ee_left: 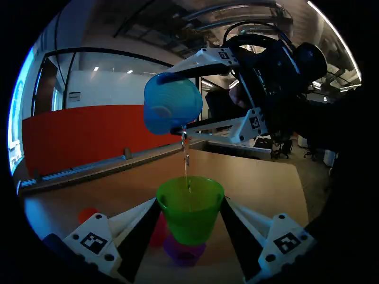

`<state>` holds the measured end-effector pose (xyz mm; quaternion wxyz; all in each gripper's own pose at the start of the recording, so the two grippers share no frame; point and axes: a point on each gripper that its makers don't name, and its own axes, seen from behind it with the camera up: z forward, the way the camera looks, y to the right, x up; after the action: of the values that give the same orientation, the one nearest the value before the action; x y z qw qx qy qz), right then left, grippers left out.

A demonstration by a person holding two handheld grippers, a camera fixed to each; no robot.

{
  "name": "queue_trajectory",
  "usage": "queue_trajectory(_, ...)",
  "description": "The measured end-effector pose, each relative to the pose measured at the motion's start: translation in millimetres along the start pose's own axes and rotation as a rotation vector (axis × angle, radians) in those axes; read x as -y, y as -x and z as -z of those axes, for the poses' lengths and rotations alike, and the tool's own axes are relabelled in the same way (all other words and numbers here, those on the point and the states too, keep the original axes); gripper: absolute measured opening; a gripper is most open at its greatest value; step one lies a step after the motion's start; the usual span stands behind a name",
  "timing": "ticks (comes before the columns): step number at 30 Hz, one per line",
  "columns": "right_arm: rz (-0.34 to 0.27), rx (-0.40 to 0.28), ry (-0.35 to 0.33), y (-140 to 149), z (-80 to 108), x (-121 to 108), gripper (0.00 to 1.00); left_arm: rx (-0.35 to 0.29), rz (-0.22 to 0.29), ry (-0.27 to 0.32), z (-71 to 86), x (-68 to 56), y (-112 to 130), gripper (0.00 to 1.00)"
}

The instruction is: Pour water

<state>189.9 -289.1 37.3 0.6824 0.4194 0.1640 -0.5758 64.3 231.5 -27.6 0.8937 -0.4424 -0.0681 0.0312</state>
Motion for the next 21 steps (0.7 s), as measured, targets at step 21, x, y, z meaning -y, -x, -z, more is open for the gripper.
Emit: queue_trajectory(21,0.028,0.002,0.003,-0.2,-0.2,-2.4,0.91,0.005,-0.003,0.005,-2.0,-1.9,0.5,0.85)
